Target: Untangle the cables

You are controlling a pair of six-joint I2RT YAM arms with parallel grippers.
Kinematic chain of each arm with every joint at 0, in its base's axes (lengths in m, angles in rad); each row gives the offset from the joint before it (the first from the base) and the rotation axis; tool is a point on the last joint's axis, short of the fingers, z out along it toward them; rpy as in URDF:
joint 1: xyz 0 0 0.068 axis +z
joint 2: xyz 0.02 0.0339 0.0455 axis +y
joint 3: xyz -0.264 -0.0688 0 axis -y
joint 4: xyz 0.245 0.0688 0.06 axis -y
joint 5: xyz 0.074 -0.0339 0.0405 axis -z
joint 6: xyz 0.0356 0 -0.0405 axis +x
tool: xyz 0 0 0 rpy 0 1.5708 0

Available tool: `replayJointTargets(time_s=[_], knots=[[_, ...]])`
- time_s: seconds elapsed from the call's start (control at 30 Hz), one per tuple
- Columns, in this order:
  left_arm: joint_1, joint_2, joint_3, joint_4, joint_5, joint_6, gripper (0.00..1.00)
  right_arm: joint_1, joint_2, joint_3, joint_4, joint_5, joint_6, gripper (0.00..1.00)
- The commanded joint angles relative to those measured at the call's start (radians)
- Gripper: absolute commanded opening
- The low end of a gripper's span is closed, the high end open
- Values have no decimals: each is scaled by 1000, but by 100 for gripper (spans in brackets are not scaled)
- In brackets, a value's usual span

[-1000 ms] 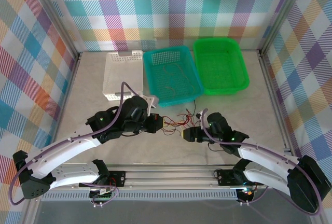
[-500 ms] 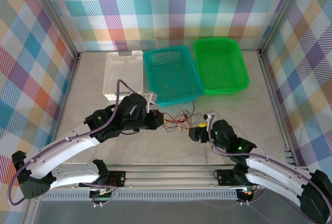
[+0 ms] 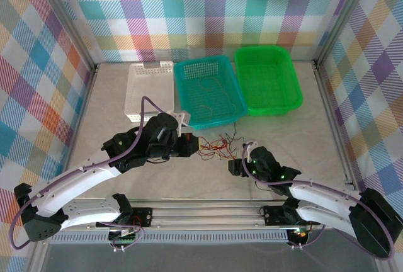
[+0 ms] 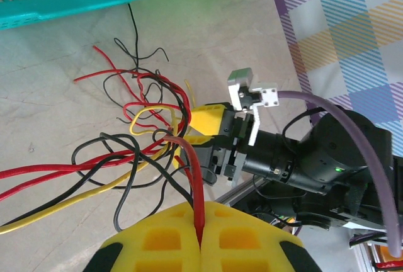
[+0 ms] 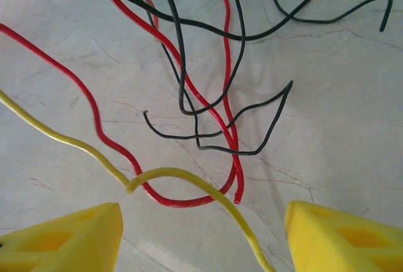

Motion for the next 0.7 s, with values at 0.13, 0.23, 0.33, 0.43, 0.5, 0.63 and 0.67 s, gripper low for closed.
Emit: replayJointTargets(time_s=[0.13,0.23,0.33,0.43,0.5,0.63,0.67], knots=[[11,-42,22,-36,-22,-7,0,6,87,22,77,70,-36,62],[11,-57,19,-46,-34,-2,0,6,72,13,74,104,-36,49],[13,-69,21,-65,-51,5,0,6,52,12,61,106,-31,36],[17,-83,14,-68,-58,8,0,6,37,0,73,90,-30,28],[19,-87,6,-61,-53,4,0,6,46,-6,88,79,-22,30],[21,-87,-5,-47,-42,-2,0,6,93,-1,119,65,-16,36],[20,-87,-5,-45,-41,-2,0,5,112,2,128,60,-17,33]])
